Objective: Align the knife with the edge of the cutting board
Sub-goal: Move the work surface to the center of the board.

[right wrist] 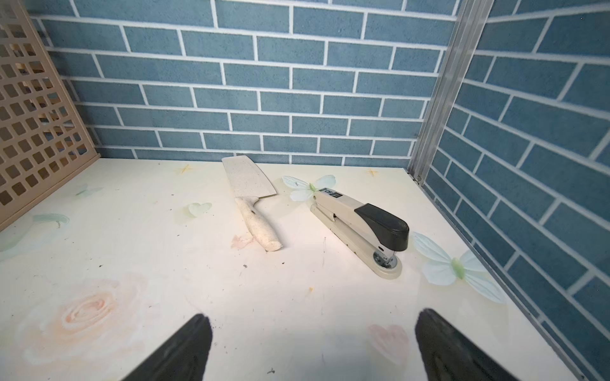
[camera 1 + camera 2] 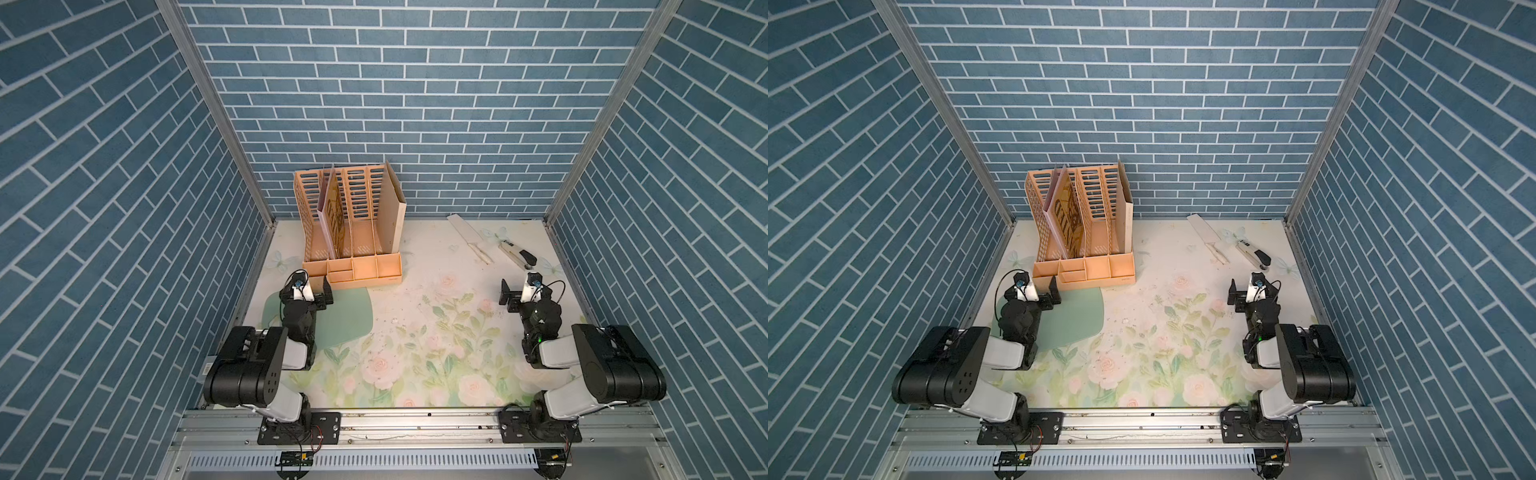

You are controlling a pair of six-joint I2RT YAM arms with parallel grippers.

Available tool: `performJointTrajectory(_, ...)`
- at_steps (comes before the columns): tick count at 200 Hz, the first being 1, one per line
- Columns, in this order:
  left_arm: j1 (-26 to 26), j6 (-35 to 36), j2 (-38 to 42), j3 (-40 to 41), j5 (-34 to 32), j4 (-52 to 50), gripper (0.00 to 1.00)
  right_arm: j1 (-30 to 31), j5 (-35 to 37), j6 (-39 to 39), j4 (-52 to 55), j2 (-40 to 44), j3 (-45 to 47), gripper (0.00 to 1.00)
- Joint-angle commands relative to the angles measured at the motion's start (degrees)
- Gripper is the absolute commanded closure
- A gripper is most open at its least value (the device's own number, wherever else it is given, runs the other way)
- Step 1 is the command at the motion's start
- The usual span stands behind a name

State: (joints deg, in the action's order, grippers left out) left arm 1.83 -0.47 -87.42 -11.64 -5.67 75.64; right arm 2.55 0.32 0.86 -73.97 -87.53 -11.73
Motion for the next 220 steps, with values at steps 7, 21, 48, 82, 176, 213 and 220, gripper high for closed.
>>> performJointTrajectory(7,-0.2,-0.1,0.0,0.2,0.4,0.2,0.00,-0.2,-0.4,1.7,0.1,-0.3,-0.8,0.00)
performJointTrajectory(21,-0.2,-0.1,0.0,0.2,0.4,0.1,0.00,-0.2,-0.4,1.7,0.2,-0.3,-0.8,0.00)
performJointTrajectory(48,-0.2,-0.2,0.0,0.2,0.4,0.2,0.01,-0.3,-0.4,1.7,0.2,-0.4,-0.8,0.00)
performJointTrajectory(82,-0.2,-0.2,-0.1,0.2,0.4,0.2,0.00,-0.2,-0.4,1.7,0.2,-0.3,-0.8,0.00)
performJointTrajectory(176,-0.2,-0.1,-0.1,0.1,0.5,0.1,0.01,-0.2,-0.4,1.7,0.2,-0.4,-0.8,0.00)
performJointTrajectory(213,-0.1,-0.3,0.4,0.3,-0.1,-0.1,0.00,-0.3,-0.4,1.7,0.2,-0.3,-0.8,0.00)
performJointTrajectory(220,0.0,-0.7,1.7,-0.4,-1.4,-2.2,0.00,-0.2,-0.4,1.7,0.1,-0.4,-0.8,0.00)
